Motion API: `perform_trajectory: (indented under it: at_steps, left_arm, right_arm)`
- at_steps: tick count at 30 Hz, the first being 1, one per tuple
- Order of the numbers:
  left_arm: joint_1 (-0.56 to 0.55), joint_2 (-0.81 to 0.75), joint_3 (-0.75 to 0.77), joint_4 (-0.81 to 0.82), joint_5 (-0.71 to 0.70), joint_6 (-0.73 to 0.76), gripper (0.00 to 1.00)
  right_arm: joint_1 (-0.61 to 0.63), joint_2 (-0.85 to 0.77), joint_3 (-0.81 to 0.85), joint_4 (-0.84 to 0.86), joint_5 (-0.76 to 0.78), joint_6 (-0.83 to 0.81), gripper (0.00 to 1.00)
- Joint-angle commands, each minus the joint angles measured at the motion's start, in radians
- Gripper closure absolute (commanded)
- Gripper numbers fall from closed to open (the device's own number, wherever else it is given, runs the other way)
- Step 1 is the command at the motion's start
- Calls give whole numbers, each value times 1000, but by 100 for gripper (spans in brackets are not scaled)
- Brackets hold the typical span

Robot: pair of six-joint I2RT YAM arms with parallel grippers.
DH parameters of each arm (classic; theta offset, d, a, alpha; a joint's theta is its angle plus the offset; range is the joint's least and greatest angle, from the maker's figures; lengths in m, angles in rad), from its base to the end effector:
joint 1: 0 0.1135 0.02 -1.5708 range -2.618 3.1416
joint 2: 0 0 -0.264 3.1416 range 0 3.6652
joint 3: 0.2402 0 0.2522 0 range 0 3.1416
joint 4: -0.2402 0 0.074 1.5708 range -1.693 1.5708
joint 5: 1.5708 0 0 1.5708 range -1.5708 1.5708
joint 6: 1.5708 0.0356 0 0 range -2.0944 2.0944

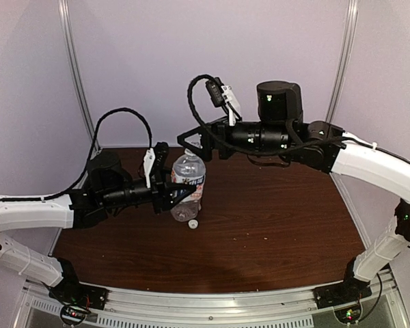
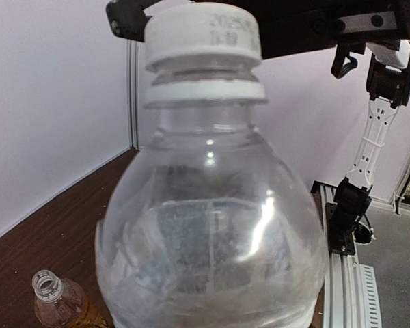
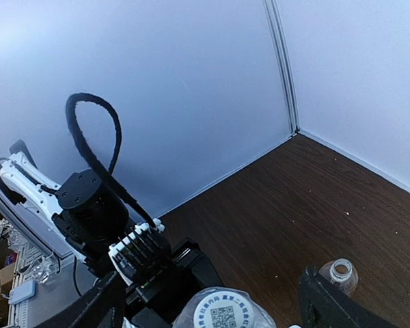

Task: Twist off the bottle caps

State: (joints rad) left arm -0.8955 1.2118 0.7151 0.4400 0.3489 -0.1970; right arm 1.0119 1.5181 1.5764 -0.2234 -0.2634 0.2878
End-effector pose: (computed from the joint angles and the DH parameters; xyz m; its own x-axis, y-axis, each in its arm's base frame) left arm 0.1646 -0.2250 0.2906 -0.2201 -0.0195 -0.9753 0.9216 0.3235 -0.2144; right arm 0.1799 0.3051 0.4335 -0.3546 -0.0501 -0.9337 -0.8908 0.3217 0.3210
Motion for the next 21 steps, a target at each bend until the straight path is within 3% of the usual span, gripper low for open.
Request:
perform_trajectory:
  at_steps: [1, 21]
  left_arm:
    - [3, 6, 36, 36, -52, -11, 65]
    - [3, -20, 21, 27, -86, -5, 65]
  right_arm:
    - [26, 31, 51, -54, 118, 19, 14]
    - [37, 56, 52, -52, 110, 11, 52]
